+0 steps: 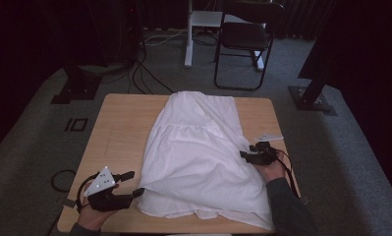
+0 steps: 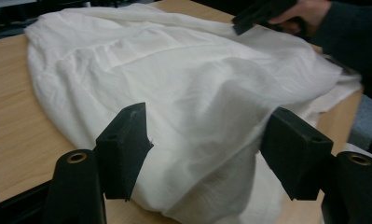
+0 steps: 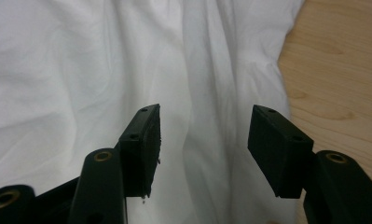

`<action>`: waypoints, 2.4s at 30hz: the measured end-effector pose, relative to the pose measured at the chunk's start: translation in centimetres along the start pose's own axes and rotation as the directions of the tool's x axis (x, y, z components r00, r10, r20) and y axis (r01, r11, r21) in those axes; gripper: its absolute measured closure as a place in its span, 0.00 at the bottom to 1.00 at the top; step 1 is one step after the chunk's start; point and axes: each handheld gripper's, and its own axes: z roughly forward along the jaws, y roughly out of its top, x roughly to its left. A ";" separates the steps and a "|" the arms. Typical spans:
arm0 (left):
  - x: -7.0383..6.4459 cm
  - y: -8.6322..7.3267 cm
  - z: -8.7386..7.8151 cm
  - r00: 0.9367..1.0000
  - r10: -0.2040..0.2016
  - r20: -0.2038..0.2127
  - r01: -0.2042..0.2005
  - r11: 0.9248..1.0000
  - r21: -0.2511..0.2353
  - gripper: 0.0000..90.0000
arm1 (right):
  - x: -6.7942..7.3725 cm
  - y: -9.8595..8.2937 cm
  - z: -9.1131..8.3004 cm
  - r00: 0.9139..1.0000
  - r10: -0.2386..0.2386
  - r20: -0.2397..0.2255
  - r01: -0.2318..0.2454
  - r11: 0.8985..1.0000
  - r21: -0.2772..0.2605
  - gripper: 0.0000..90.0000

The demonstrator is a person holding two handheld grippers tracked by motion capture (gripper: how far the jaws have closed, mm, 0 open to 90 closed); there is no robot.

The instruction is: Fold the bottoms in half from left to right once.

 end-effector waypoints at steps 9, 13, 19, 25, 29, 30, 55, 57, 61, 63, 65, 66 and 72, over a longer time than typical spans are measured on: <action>0.6 0.0 0.3 1.000 -0.020 0.001 0.020 1.000 -0.021 0.33 | -0.9 -0.4 -0.5 0.999 0.025 0.026 -0.025 1.000 -0.010 0.98; 1.9 -0.1 1.8 0.998 -0.045 -0.037 0.045 0.999 -0.003 0.33 | -2.3 -0.5 -2.7 0.994 0.087 0.059 -0.081 0.992 -0.096 0.99; 6.7 0.7 7.4 0.978 -0.105 -0.182 0.119 0.990 0.069 0.34 | -4.2 -1.5 -0.8 0.984 0.157 0.079 -0.158 0.987 0.006 0.96; 10.3 2.8 12.8 0.959 -0.109 -0.261 0.152 0.977 0.152 0.38 | -4.5 -1.8 0.6 0.979 0.188 0.075 -0.192 0.980 0.057 0.66; 12.5 3.3 16.0 0.945 -0.111 -0.308 0.183 0.959 0.217 0.39 | -3.6 0.1 0.0 0.989 0.131 0.070 -0.131 0.991 -0.008 0.54; 13.0 3.3 16.7 0.940 -0.115 -0.322 0.195 0.954 0.229 0.39 | -3.3 0.7 0.1 0.991 0.109 0.081 -0.108 0.994 -0.016 0.52; 6.2 -3.8 10.4 0.959 -0.106 -0.262 0.183 0.939 0.290 0.97 | 1.6 -4.7 -0.8 0.996 0.090 0.012 -0.091 0.995 0.035 0.98; 4.9 -4.4 9.4 0.961 -0.110 -0.254 0.184 0.940 0.287 0.97 | 2.9 -6.0 -2.1 0.997 0.072 0.006 -0.072 0.997 0.041 0.98; 2.8 -5.4 7.7 0.968 -0.106 -0.227 0.172 0.940 0.295 0.97 | 4.1 -7.4 -3.7 0.998 0.057 -0.008 -0.057 0.996 0.071 0.97; 2.8 -5.4 7.4 0.966 -0.106 -0.237 0.172 0.944 0.282 0.84 | 4.5 -7.6 -4.3 0.999 0.043 -0.034 -0.040 0.997 0.073 0.83; 3.6 -5.1 7.1 0.958 -0.156 -0.242 0.208 0.956 0.208 0.69 | 4.7 -6.7 -4.9 0.998 0.024 -0.055 -0.023 1.000 0.007 0.66; 4.1 -4.7 7.1 0.954 -0.169 -0.248 0.218 0.958 0.185 0.66 | 4.7 -6.0 -5.1 0.998 0.020 -0.062 -0.020 1.000 -0.015 0.62; 6.4 -1.5 9.5 0.952 -0.152 -0.266 0.192 0.972 0.132 0.61 | 4.8 -0.6 -2.5 0.996 -0.043 -0.083 0.039 0.998 -0.056 0.54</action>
